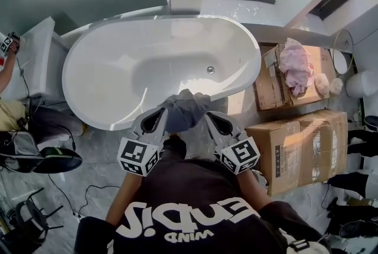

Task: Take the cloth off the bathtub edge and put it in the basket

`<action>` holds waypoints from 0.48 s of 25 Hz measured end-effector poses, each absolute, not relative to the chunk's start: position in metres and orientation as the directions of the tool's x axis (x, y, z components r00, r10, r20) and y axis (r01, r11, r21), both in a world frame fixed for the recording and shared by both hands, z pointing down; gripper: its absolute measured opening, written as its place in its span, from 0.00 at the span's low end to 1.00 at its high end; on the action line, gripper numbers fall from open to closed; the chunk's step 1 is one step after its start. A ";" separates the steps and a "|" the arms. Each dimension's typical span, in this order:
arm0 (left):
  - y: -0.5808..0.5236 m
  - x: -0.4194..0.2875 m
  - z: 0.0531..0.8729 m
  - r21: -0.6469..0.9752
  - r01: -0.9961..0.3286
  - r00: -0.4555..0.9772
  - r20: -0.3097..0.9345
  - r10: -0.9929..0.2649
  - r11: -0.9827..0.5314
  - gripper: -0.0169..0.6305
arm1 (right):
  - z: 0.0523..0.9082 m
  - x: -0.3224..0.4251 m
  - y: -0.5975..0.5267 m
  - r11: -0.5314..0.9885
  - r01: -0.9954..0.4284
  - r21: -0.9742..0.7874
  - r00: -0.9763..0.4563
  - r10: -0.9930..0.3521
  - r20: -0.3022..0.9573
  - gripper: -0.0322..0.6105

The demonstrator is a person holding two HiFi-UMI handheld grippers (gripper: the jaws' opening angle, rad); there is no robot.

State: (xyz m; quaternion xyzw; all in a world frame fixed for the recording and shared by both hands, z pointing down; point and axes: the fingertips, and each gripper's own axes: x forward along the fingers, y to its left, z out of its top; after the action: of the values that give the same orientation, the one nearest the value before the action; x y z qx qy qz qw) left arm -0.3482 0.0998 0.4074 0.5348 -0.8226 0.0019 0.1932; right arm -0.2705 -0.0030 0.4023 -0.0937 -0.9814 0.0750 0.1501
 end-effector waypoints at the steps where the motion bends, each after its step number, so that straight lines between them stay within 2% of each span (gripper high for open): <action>1: 0.099 -0.356 0.408 0.204 -0.883 -0.348 0.319 -0.882 0.422 0.02 | 0.402 -0.278 -0.002 0.973 0.156 -0.173 -0.940 0.200 0.277 0.06; 12: 0.082 -0.404 0.395 0.201 -0.894 -0.332 0.306 -0.892 0.402 0.02 | 0.389 -0.311 -0.030 0.985 0.071 -0.160 -0.955 0.113 0.273 0.06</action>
State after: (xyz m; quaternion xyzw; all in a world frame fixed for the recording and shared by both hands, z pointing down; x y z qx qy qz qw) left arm -0.4036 0.0822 0.3952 0.5470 -0.8162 0.0018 0.1862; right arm -0.3114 -0.0295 0.3895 -0.0465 -0.9859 0.0744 0.1422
